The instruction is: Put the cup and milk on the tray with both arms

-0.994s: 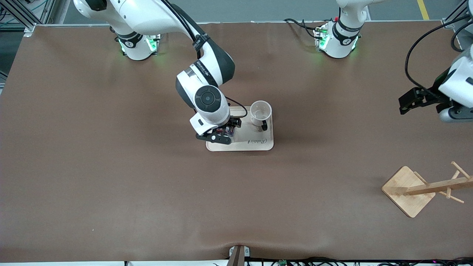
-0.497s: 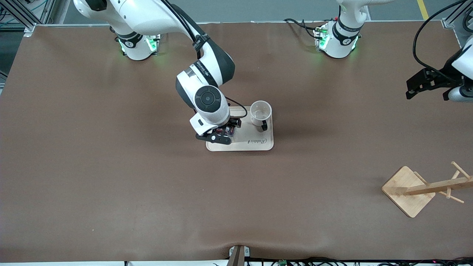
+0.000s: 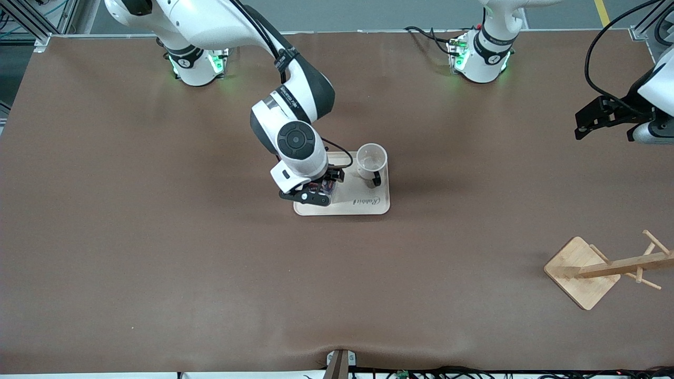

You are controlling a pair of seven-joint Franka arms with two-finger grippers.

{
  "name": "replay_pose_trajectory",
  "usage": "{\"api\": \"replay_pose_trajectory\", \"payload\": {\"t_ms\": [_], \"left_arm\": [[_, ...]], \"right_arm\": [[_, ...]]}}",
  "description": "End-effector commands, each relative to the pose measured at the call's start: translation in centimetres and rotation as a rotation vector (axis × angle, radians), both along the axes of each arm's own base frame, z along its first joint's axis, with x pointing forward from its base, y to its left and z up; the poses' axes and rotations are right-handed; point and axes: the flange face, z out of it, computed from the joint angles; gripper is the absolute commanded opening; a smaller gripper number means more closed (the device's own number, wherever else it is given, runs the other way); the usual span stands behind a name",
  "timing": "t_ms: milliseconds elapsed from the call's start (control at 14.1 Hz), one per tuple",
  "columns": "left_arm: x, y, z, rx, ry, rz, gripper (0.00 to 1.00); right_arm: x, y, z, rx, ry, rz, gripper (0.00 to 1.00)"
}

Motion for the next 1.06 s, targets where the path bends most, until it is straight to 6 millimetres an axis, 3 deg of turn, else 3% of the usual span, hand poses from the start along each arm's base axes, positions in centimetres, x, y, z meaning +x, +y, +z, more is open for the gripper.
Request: {"api": "replay_pose_trajectory", "payload": {"t_ms": [0,355,994], "left_arm": [[-0.1,0.1,0.0,-0.016,0.002,0.002,1.00],[-0.1,0.4,0.0,-0.015,0.003,-0.007,1.00],[-0.3,1.9,-0.1,-0.017,0.018,0.021,1.00]], "right_arm": [[0.2,0.2,0.8,-0.006,-0.011,-0.003,1.00],[-0.2,-0.2,1.6,-0.027,0.021,0.002,1.00],[0.9,-0.3,6.3,-0.006,0.012,0.001,1.00]]}}
